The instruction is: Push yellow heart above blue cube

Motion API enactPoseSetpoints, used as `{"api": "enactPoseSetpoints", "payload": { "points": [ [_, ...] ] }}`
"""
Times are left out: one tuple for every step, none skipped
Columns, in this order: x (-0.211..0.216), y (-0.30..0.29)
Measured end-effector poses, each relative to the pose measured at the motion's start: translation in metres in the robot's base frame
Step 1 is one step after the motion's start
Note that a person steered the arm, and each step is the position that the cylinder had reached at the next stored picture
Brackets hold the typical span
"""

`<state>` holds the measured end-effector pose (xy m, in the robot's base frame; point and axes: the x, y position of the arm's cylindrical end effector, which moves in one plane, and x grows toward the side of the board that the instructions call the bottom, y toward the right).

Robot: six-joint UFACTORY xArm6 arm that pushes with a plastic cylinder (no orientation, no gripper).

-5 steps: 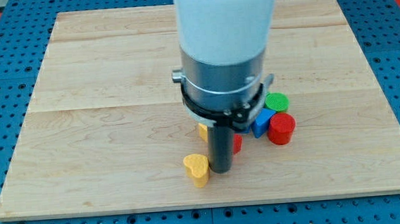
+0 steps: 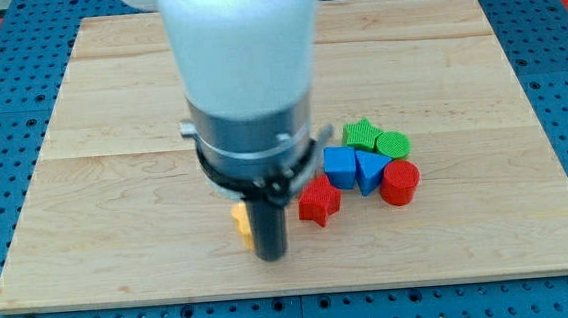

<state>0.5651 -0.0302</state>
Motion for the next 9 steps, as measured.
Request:
{"api": "enactPoseSetpoints", "payload": {
  "points": [
    [-0.041,-0.002],
    [-0.064,-0.010],
    [-0.026,-0.006],
    [-0.021,-0.033],
    [-0.040,-0.063],
    [-0.073,-0.067],
    [-0.084,-0.056],
    [-0.092,-0.042],
    [-0.124,-0.048]
  ]
}}
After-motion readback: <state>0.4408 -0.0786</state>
